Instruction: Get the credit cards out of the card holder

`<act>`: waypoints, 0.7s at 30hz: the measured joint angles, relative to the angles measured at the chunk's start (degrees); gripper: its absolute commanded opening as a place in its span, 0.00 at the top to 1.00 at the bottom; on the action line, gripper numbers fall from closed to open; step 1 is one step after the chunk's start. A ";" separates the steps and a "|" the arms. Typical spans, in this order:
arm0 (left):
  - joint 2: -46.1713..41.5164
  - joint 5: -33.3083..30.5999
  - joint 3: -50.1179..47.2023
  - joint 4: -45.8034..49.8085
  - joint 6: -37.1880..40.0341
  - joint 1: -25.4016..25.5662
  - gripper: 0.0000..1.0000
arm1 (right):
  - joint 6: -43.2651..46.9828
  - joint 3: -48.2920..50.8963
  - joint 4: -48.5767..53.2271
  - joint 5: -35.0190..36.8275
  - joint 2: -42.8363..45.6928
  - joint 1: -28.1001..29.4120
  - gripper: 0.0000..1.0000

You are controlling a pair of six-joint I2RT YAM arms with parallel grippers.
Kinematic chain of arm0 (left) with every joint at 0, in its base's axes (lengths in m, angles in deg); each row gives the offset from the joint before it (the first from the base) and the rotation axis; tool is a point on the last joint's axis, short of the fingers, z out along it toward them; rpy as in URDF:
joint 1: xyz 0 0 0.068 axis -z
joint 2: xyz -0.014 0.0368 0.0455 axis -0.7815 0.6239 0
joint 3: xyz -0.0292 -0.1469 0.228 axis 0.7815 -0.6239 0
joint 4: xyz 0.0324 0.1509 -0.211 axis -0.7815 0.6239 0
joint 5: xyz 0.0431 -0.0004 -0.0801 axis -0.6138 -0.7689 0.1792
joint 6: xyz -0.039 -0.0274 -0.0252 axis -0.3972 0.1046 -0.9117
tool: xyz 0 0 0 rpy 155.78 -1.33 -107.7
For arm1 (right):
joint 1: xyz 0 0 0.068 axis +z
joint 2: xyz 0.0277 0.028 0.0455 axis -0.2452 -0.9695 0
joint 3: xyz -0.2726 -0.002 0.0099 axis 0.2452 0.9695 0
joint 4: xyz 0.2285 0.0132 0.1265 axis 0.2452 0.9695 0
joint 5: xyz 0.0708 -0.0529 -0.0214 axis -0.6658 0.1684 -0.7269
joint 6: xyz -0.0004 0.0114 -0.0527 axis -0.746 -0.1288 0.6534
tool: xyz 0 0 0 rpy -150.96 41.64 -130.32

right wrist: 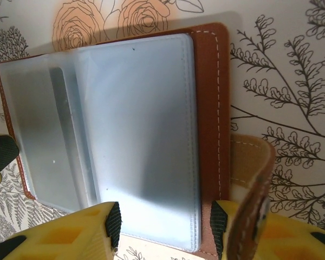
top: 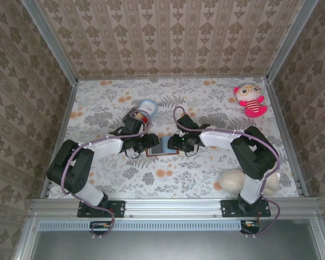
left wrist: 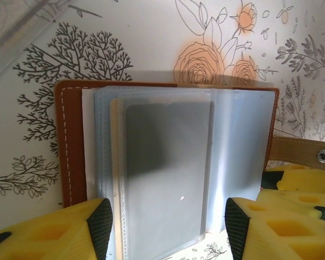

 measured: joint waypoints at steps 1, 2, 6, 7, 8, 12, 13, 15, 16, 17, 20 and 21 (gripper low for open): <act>0.15 0.11 0.00 -0.07 -0.07 0.00 0.40 | -0.02 -0.07 0.07 0.00 0.00 0.00 0.49; 0.33 0.33 0.00 -0.26 -0.20 0.00 0.40 | -0.02 -0.11 0.09 0.00 0.00 0.00 0.49; 1.03 1.53 0.00 -1.46 -0.48 -0.07 0.45 | -0.02 -0.13 0.11 0.00 0.00 0.00 0.49; 1.25 1.84 0.00 -1.77 -0.59 -0.07 0.46 | -0.02 -0.13 0.11 0.00 0.00 0.00 0.49; 1.53 2.21 0.00 -2.16 -0.70 -0.07 0.47 | -0.02 -0.13 0.13 0.00 0.00 0.00 0.50; 2.23 3.02 0.00 -3.34 -1.09 -0.07 0.49 | 0.00 -0.13 0.13 0.02 -0.09 0.00 0.50; 2.25 3.10 0.00 -3.48 -1.07 -0.07 0.49 | -0.02 -0.13 0.15 0.02 -0.09 0.00 0.51; 2.29 3.41 0.00 -3.69 -1.07 -0.11 0.49 | 0.00 -0.13 0.17 0.02 -0.09 0.00 0.51; 2.29 3.52 0.00 -3.80 -1.09 -0.11 0.50 | -0.02 -0.13 0.17 0.02 -0.09 0.00 0.51; 2.32 3.67 0.00 -3.87 -1.09 -0.11 0.52 | -0.02 -0.13 0.17 0.02 -0.09 0.00 0.52; 2.34 4.04 0.00 -3.87 -1.11 -0.11 0.56 | 0.00 -0.13 0.17 0.02 -0.11 0.00 0.52; 2.34 4.22 0.00 -3.87 -1.09 -0.11 0.57 | -0.02 -0.13 0.15 0.02 -0.11 0.00 0.52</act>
